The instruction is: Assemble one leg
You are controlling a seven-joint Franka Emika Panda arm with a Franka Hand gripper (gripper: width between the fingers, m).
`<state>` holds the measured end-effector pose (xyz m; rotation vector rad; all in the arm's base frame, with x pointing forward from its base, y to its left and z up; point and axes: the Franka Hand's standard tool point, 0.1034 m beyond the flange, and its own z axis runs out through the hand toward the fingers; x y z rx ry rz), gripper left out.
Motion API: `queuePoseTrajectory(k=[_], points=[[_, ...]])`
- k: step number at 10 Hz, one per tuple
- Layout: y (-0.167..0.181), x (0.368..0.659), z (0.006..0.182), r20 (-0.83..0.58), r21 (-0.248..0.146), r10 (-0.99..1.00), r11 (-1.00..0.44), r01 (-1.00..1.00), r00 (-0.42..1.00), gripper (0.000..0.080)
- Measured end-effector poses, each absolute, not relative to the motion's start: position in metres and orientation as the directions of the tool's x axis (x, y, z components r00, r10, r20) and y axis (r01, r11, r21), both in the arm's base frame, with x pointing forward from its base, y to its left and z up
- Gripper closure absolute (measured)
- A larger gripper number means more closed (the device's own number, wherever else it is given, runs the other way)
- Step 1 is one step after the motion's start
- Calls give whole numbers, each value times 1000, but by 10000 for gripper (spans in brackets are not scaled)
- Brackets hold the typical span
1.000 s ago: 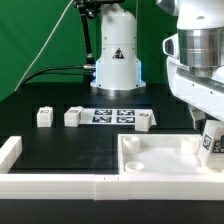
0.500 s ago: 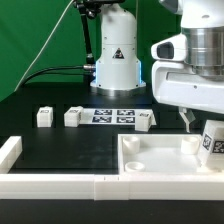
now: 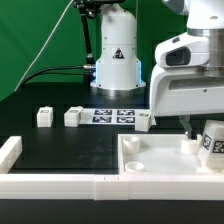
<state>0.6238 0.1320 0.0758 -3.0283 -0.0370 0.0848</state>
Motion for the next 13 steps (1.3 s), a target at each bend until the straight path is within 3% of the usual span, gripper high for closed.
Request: queuePoseTrajectory(k=[1,2,3,4,5,10,13], points=[[131,624,76,-45,-115,109,-988,104,993,150],[131,624,76,-47,-114,90,-990,84,995,273],[131,624,76,-47,-114,90,-990,85,995,273],[130,624,76,-47,-112,91,-990,85,995,420],[124,625,75,-46,-101,90,-991,85,995,500],[121,626,75,-52,-105,39,-994,34,998,503],[118,626,75,-95,-93,-332,-936,-340,938,504]])
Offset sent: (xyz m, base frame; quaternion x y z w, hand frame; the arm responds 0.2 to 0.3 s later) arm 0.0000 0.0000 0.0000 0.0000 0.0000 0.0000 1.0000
